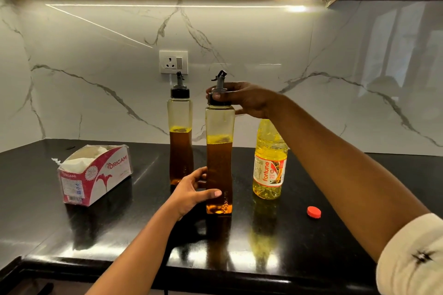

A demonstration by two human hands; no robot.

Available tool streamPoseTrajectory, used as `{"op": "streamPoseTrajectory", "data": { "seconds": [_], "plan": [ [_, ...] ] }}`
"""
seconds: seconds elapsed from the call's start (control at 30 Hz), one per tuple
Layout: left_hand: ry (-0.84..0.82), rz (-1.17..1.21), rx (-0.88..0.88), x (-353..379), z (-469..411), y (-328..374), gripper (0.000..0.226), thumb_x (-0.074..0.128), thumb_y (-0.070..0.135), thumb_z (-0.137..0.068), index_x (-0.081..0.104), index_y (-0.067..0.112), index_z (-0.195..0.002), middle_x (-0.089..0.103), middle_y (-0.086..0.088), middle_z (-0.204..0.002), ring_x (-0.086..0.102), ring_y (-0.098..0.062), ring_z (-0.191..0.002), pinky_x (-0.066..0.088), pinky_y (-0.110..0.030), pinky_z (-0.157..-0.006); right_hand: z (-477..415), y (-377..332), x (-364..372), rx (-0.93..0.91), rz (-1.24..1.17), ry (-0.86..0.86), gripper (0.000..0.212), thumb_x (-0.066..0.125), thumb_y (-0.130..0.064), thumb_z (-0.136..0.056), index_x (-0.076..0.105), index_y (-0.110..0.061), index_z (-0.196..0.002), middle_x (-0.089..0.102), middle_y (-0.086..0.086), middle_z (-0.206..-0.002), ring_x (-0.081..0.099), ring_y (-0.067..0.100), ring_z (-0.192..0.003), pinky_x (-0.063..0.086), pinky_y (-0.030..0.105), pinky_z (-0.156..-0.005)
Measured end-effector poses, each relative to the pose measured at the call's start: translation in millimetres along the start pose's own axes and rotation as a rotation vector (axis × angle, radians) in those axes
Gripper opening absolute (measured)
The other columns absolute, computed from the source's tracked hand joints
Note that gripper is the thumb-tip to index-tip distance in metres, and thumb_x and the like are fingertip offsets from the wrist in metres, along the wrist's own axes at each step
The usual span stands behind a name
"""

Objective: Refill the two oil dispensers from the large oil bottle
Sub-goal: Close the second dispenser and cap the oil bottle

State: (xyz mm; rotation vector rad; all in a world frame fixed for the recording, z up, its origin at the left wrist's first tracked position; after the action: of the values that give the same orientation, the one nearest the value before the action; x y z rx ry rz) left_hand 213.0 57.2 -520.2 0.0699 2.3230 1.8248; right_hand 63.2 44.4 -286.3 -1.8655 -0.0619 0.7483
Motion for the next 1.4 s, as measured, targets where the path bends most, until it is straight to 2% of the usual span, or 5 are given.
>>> {"op": "streamPoseTrajectory", "data": {
  "seconds": [0.23, 0.47, 0.97, 1.2, 1.4],
  "plan": [
    [0.024, -0.059, 0.029, 2.5, 1.8, 4.3, 0.092, 0.092, 0.040, -0.051, 0.052, 0.022, -0.132, 0.065, -0.006, -0.121, 0.065, -0.019, -0.110, 0.051, -0.044, -0.098, 12.1, -13.4, 9.1, -0.224, 0.755, 0.662, 0.056, 0.063, -0.069, -0.070, 0.068, -0.017, -0.090, 0.059, -0.004, -0.078, 0.054, 0.015, -0.080, 0.046, 0.033, -0.076],
    [-0.006, -0.017, 0.007, 1.6, 1.6, 2.9, 0.098, 0.094, 0.039, -0.050, 0.051, 0.017, -0.135, 0.065, -0.007, -0.123, 0.064, -0.022, -0.113, 0.048, -0.048, -0.100, -3.7, 0.8, 9.5, -0.020, -0.025, -0.064, 0.033, 0.062, -0.036, -0.084, 0.057, -0.019, -0.113, 0.057, 0.007, -0.127, 0.046, 0.024, -0.125, 0.032, 0.051, -0.108],
    [0.071, -0.098, 0.059, 2.0, 2.0, 4.8, 0.088, 0.091, 0.039, -0.055, 0.052, 0.020, -0.132, 0.064, -0.008, -0.120, 0.064, -0.022, -0.111, 0.052, -0.045, -0.096, 1.4, -4.6, 25.9, -0.035, 0.433, 0.696, 0.043, 0.065, -0.056, -0.076, 0.068, -0.019, -0.099, 0.069, 0.003, -0.100, 0.060, 0.023, -0.094, 0.047, 0.041, -0.089],
    [0.009, 0.003, 0.001, 3.6, 3.6, 2.7, 0.104, 0.095, 0.037, -0.048, 0.048, 0.013, -0.138, 0.064, -0.012, -0.124, 0.063, -0.026, -0.114, 0.047, -0.052, -0.101, -1.0, 2.5, 15.7, -0.036, -0.128, 0.015, 0.032, 0.066, -0.031, -0.083, 0.057, -0.020, -0.111, 0.059, 0.006, -0.114, 0.053, 0.022, -0.114, 0.039, 0.043, -0.103],
    [0.043, -0.104, 0.060, 3.6, 2.7, 5.5, 0.088, 0.090, 0.042, -0.056, 0.053, 0.020, -0.132, 0.065, -0.008, -0.121, 0.063, -0.022, -0.112, 0.050, -0.046, -0.099, -9.6, -1.3, 22.7, -0.130, -0.060, 0.200, 0.019, 0.076, -0.017, -0.075, 0.063, -0.015, -0.089, 0.063, -0.002, -0.086, 0.060, 0.009, -0.083, 0.046, 0.016, -0.072]
  ]
}}
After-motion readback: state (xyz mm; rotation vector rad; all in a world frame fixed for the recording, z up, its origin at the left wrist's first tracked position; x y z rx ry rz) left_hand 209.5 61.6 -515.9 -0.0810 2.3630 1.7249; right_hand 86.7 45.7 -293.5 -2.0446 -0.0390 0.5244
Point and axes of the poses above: each hand's wrist, its own z-axis away from the middle knuckle, its own x-axis out of the palm, y = z × x, the point moved 5 cm from there along -z, towards the middle knuckle
